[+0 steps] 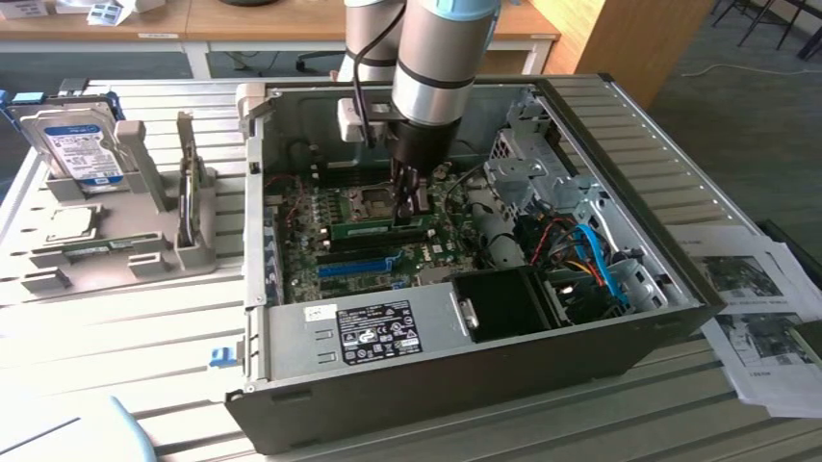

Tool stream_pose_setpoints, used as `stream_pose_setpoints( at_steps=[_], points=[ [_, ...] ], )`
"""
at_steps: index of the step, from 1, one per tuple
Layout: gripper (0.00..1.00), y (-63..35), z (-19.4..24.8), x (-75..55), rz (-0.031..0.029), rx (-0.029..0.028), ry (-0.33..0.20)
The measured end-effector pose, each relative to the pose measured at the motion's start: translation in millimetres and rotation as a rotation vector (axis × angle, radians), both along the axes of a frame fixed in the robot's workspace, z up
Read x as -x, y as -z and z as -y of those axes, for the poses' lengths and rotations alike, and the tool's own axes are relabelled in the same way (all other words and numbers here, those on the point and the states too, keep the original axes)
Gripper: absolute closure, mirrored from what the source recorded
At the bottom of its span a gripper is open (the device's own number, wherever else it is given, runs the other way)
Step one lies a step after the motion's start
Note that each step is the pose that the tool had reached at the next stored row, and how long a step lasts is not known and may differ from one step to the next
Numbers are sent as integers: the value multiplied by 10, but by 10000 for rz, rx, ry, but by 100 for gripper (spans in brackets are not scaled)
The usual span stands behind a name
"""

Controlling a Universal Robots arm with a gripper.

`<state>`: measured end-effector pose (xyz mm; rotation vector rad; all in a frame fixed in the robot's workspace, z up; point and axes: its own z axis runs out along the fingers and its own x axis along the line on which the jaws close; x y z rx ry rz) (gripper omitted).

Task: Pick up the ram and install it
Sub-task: 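Insert the ram into the slot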

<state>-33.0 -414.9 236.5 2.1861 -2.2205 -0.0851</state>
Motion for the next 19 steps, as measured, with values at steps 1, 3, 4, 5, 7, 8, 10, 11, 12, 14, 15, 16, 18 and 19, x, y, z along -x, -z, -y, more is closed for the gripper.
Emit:
stream_pose_setpoints(
  at_steps=[1,3,4,5,7,8,10,11,12,14,15,16,18,19],
  points=[
    [89,5,0,0,0,1,0],
    [89,5,1,0,-2,7,1],
    [89,5,1,1,-3,6,1],
    [89,5,1,0,-3,6,0],
    [89,6,1,4,-2,5,2],
    [89,7,1,8,-2,5,0],
    [89,7,1,12,-2,5,0],
    [89,7,1,12,-2,5,-1],
    [89,8,9,13,-2,4,1],
    [89,8,17,12,-2,4,1],
    [89,8,17,12,-2,4,0],
    [89,10,18,12,-1,4,0],
    [89,16,18,12,-2,6,0],
    [89,20,17,12,-2,4,0]
  ],
)
